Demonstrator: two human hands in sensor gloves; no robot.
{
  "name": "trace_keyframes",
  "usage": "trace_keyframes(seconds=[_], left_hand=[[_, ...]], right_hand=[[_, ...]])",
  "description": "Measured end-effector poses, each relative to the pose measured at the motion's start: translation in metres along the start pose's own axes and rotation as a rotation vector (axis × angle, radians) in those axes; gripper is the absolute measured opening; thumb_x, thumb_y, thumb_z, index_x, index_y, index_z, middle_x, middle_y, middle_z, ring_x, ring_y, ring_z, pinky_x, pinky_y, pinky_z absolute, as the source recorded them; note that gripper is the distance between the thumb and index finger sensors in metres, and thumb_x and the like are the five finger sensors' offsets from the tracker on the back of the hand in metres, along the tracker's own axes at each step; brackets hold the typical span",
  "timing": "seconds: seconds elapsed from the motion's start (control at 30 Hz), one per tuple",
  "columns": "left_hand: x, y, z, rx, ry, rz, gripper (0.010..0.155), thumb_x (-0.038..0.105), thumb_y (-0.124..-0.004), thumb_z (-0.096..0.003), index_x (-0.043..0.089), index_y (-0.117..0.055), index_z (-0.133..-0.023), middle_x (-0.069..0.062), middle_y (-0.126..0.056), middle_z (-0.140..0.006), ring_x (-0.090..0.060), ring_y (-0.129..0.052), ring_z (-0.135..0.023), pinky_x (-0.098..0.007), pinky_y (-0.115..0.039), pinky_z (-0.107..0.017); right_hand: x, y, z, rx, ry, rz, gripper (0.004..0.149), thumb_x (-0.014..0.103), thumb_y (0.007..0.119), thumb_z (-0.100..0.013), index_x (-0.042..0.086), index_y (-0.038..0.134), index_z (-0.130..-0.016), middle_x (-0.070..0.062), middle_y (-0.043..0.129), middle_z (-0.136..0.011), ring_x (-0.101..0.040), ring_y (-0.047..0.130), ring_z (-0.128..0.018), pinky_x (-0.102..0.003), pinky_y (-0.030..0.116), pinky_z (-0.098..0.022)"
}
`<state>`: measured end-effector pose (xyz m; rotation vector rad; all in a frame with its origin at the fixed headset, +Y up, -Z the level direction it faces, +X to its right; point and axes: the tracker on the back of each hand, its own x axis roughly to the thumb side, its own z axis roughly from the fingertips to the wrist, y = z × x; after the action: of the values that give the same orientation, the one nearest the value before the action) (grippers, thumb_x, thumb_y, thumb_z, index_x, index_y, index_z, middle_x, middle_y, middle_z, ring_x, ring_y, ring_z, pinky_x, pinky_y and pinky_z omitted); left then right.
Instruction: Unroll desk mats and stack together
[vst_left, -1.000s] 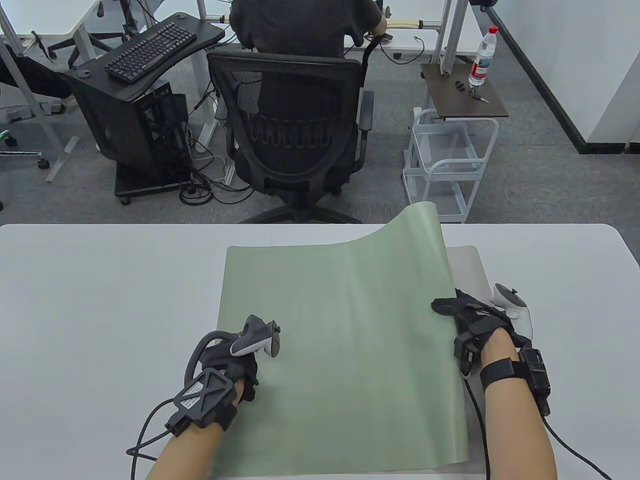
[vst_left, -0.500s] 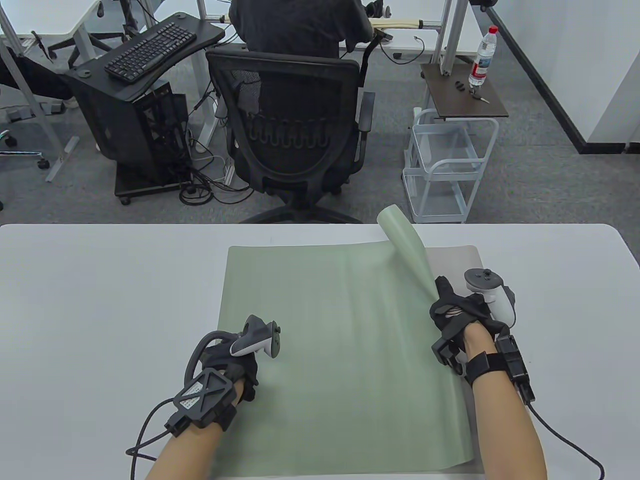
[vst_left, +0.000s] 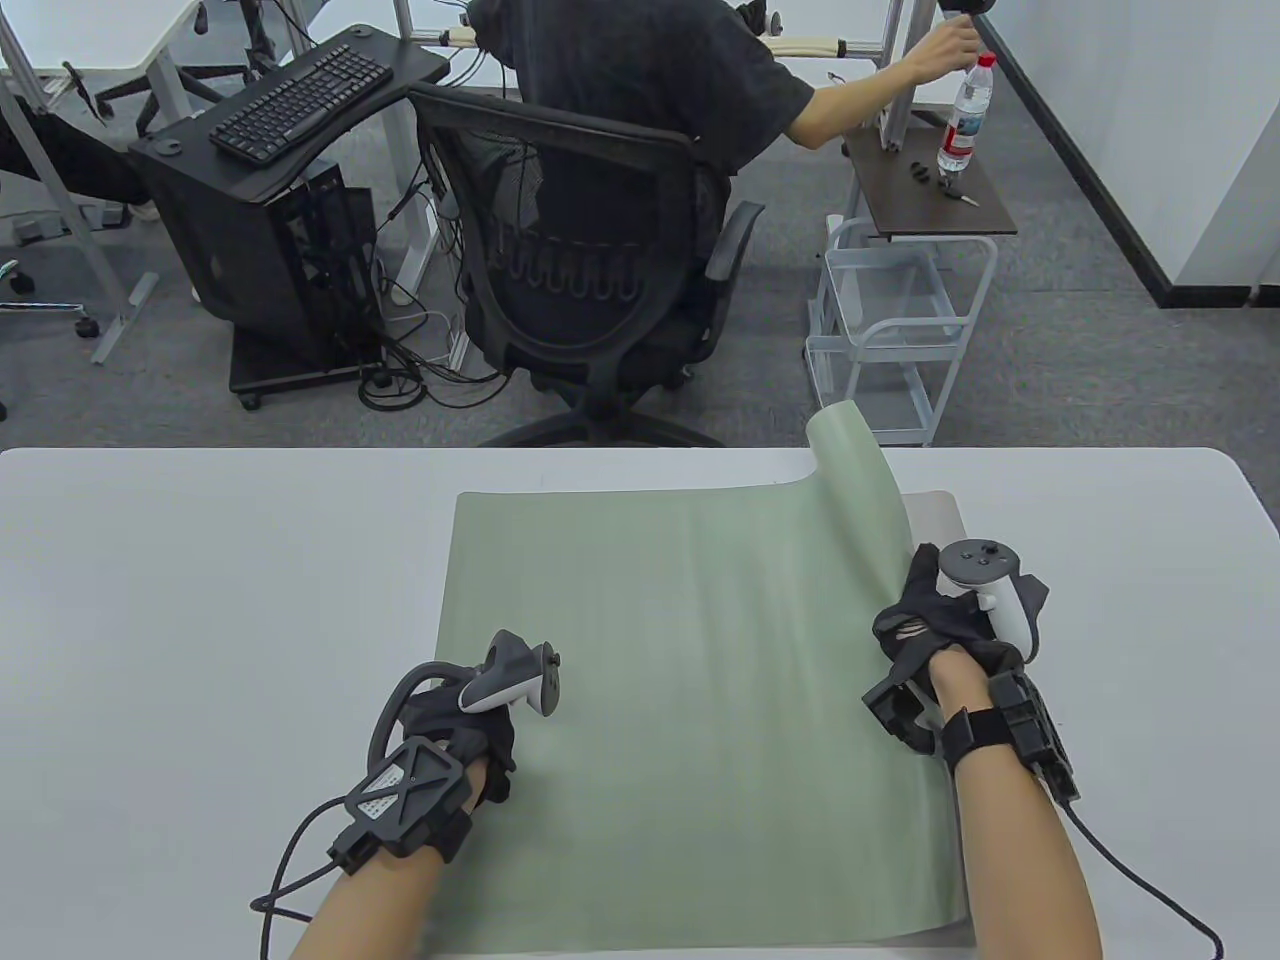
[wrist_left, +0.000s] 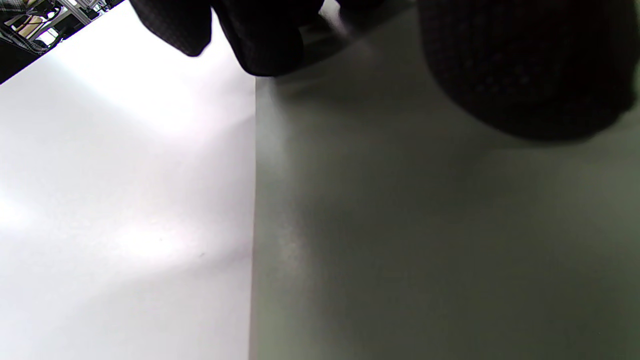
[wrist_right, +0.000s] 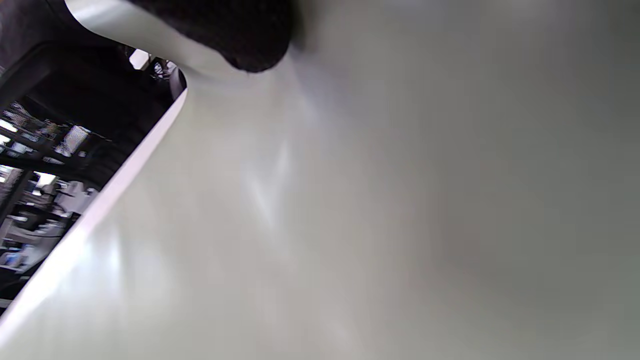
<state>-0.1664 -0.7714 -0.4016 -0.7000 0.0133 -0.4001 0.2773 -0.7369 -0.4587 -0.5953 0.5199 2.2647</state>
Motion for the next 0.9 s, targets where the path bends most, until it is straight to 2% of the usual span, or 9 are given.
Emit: trace_keyframes(seconds=[0.1, 0.4, 0.53, 0.63, 0.8, 0.9], left_hand=[[0.000, 0.000, 0.000, 0.001, 0.000, 0.001, 0.092, 0.049, -0.087, -0.0220, 0.018, -0.043, -0.097, -0.019, -0.042, -0.110, -0.037, -0.071, -0.093, -0.060, -0.058, -0.069], [0.000, 0.000, 0.000, 0.001, 0.001, -0.001, 0.092, 0.049, -0.087, -0.0220, 0.018, -0.043, -0.097, -0.019, -0.042, -0.110, -0.037, -0.071, -0.093, -0.060, -0.058, -0.069], [0.000, 0.000, 0.000, 0.001, 0.000, 0.000, 0.092, 0.049, -0.087, -0.0221, 0.018, -0.043, -0.097, -0.019, -0.042, -0.110, -0.037, -0.071, -0.093, -0.060, -0.058, -0.069], [-0.001, 0.000, 0.000, 0.001, -0.001, 0.000, 0.092, 0.050, -0.087, -0.0220, 0.018, -0.043, -0.097, -0.019, -0.042, -0.111, -0.037, -0.071, -0.093, -0.059, -0.058, -0.069], [-0.001, 0.000, 0.000, -0.002, -0.001, -0.001, 0.092, 0.049, -0.087, -0.0220, 0.018, -0.043, -0.097, -0.019, -0.042, -0.111, -0.037, -0.071, -0.093, -0.060, -0.058, -0.069], [-0.001, 0.000, 0.000, -0.002, -0.001, -0.001, 0.092, 0.050, -0.087, -0.0221, 0.018, -0.043, -0.097, -0.019, -0.042, -0.110, -0.037, -0.071, -0.093, -0.059, -0.058, -0.069]], right_hand=[[0.005, 0.002, 0.000, -0.097, 0.070, 0.162, 0.092, 0.025, 0.075, -0.053, 0.041, -0.006, -0.093, -0.020, 0.026, -0.102, -0.042, 0.060, -0.082, -0.056, 0.064, -0.064], [0.008, 0.003, -0.003, -0.237, 0.223, 0.519, 0.091, 0.045, 0.077, -0.053, 0.046, -0.005, -0.093, -0.020, 0.023, -0.101, -0.041, 0.061, -0.081, -0.053, 0.068, -0.061], [0.000, -0.002, -0.008, -0.299, 0.268, 0.647, 0.083, 0.054, 0.077, -0.051, 0.050, 0.010, -0.099, -0.017, 0.025, -0.102, -0.039, 0.062, -0.080, -0.051, 0.067, -0.060], [-0.008, -0.005, -0.014, -0.298, 0.287, 0.660, 0.079, 0.059, 0.079, -0.048, 0.053, 0.021, -0.101, -0.014, 0.027, -0.101, -0.038, 0.061, -0.081, -0.051, 0.065, -0.062], [-0.015, -0.006, -0.025, -0.309, 0.278, 0.669, 0.079, 0.060, 0.084, -0.043, 0.051, 0.033, -0.102, -0.013, 0.031, -0.101, -0.043, 0.054, -0.091, -0.060, 0.052, -0.073], [-0.021, -0.010, -0.031, -0.288, 0.260, 0.609, 0.079, 0.058, 0.086, -0.041, 0.049, 0.037, -0.102, -0.012, 0.034, -0.102, -0.043, 0.062, -0.092, -0.058, 0.058, -0.072]])
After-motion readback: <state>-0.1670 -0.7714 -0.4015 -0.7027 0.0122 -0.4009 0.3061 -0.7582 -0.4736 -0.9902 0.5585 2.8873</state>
